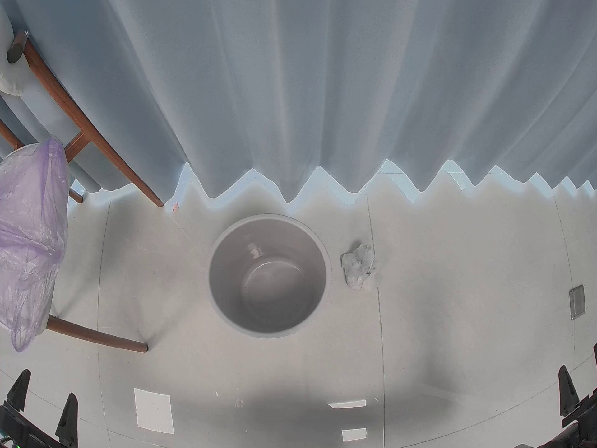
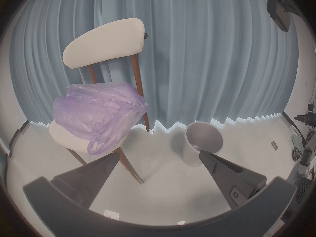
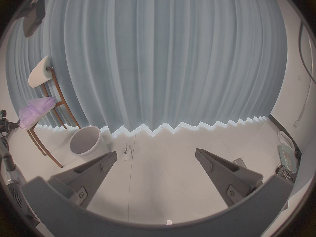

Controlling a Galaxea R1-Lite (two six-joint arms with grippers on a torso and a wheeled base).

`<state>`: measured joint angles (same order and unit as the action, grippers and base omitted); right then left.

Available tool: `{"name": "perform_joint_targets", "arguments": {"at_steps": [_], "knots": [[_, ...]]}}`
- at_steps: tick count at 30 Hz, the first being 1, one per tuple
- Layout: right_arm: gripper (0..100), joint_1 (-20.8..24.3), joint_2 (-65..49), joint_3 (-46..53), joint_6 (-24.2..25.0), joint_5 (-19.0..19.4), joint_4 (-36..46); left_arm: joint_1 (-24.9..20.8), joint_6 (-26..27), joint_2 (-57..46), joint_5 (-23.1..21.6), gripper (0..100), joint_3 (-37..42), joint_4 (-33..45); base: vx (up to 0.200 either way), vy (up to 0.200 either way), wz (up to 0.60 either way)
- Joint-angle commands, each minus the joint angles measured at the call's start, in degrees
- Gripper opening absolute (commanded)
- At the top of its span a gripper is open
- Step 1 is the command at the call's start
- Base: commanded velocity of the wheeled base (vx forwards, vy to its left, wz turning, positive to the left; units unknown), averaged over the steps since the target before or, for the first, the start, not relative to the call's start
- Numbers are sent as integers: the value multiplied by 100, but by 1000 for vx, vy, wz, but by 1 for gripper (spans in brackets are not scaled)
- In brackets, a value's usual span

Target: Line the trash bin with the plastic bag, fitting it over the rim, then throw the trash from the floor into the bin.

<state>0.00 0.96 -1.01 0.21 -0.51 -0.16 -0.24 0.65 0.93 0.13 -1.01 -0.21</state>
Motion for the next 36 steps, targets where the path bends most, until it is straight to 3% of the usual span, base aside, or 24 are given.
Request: {"name": "perform_joint_targets", "arguments": {"at_steps": [1, 10, 19, 24, 28, 31, 32, 36], "knots": [[100, 0, -96, 101, -3, -2, -2, 7, -12, -93, 13, 100, 101, -23, 0, 0, 0], [100, 0, -96, 101, -3, -2, -2, 24, -38, -93, 92, 100, 101, -32, 0, 0, 0], [100, 0, -96, 101, -3, -2, -2, 24, 67, -93, -198, 100, 101, -58, 0, 0, 0], [100, 0, -96, 101, -3, -2, -2, 24, 50, -93, 57, 100, 101, -58, 0, 0, 0], [100, 0, -96, 101, -3, -2, -2, 24, 58, -93, -75, 100, 101, -76, 0, 0, 0], [100, 0, -96, 101, -12, -10, -2, 24, 173, -93, -602, 100, 101, -1210, 0, 0, 0], [100, 0, -96, 101, -12, -10, -2, 24, 173, -93, -602, 100, 101, -1210, 0, 0, 0], [100, 0, -96, 101, -3, -2, -2, 33, 726, -93, 145, 100, 101, -1078, 0, 0, 0]]}}
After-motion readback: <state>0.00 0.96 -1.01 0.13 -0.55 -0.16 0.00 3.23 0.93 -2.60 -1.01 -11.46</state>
